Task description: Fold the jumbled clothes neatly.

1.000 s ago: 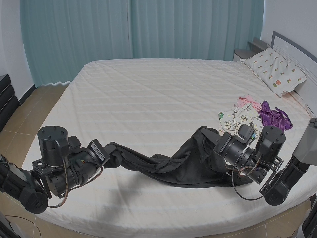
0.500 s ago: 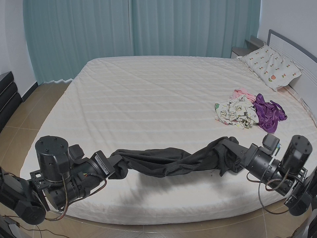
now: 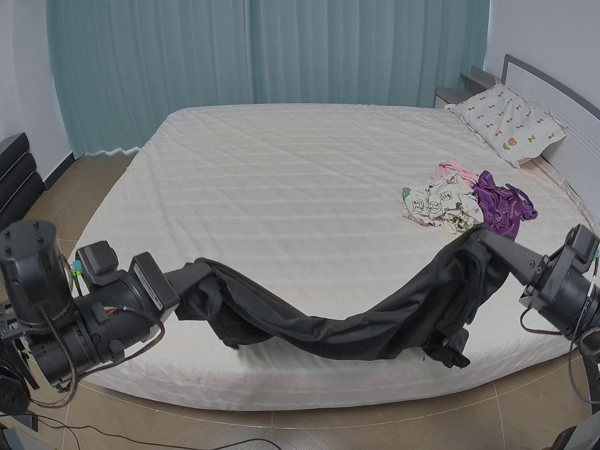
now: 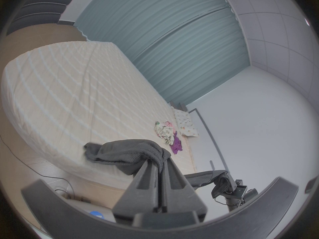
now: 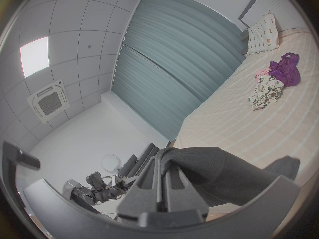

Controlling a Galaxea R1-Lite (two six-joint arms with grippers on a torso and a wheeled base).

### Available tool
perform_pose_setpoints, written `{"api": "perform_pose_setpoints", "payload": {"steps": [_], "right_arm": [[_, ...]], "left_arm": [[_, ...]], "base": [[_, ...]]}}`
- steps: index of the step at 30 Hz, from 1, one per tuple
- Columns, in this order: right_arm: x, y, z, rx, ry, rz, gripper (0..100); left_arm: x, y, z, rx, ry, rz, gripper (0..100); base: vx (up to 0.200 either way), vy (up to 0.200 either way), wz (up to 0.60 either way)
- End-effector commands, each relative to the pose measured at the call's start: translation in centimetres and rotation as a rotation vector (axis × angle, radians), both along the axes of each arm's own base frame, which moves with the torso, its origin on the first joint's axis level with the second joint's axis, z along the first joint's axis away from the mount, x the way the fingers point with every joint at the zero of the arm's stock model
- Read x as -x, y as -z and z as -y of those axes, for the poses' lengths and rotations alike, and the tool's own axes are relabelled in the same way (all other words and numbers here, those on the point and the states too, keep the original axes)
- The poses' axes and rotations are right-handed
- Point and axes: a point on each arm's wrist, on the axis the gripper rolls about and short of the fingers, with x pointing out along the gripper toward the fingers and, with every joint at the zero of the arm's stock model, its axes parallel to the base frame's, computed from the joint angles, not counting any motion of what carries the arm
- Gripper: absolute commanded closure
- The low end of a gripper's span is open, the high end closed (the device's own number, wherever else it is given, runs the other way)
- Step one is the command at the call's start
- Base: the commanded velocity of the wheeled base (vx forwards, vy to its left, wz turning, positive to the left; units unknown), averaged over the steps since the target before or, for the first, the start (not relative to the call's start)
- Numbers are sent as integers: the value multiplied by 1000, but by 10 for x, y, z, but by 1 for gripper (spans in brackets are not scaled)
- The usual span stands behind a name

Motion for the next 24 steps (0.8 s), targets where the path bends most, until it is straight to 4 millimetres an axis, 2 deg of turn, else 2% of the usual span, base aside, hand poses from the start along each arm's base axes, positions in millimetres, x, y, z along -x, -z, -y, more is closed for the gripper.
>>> {"api": "perform_pose_setpoints", "payload": {"steps": [1, 2, 3, 6, 7, 8, 10, 11, 13, 14, 15, 17, 19, 21, 22, 24], "right_arm": [[8, -79, 28, -160, 14, 108, 100], [3, -92, 32, -174, -12, 91, 100], [-2, -97, 34, -166, -28, 79, 100], [-28, -99, 35, -137, -7, 35, 100], [-31, -99, 35, -136, -3, 34, 100], [-50, -98, 34, -127, 22, 11, 100], [-70, -95, 37, -118, 56, -10, 100], [-70, -95, 37, -118, 56, -10, 100], [-98, -77, 34, -67, 79, -60, 100], [-98, -77, 34, -67, 79, -60, 100], [-115, -63, 31, -14, 91, -73, 100], [-130, -51, 27, 24, 99, -80, 100], [-137, -46, 25, 33, 100, -77, 100], [-152, -38, 22, 55, 102, -81, 100], [-154, -38, 21, 59, 103, -79, 100], [-170, -31, 18, 88, 110, -78, 100]], "left_arm": [[5, -56, -9, 80, -22, 112, 100], [1, -64, -11, 86, -39, 124, 100], [-5, -66, -9, 82, -51, 120, 100], [-23, -72, -9, 69, -94, 104, 100], [-25, -73, -9, 67, -99, 102, 100], [-30, -76, -8, 59, -105, 79, 100], [-34, -76, -6, 33, -101, 30, 100], [-34, -76, -6, 33, -101, 30, 100], [-47, -65, 2, -14, -96, -42, 100], [-47, -65, 2, -14, -96, -42, 100], [-60, -52, 6, -41, -107, -83, 100], [-74, -38, 9, -67, -124, -128, 100], [-80, -32, 10, -75, -132, -146, 100], [-99, -22, 10, -86, -141, -183, 100], [-101, -21, 10, -85, -142, -185, 100], [-118, -17, 11, -52, -151, -201, 100]], "base": [[0, 0, 0], [0, 0, 0], [0, 0, 0], [0, 0, 0], [0, 0, 0], [0, 0, 0], [0, 0, 0], [0, 0, 0], [0, 0, 0], [0, 0, 0], [0, 0, 0], [0, 0, 0], [0, 0, 0], [0, 0, 0], [0, 0, 0], [0, 0, 0]]}}
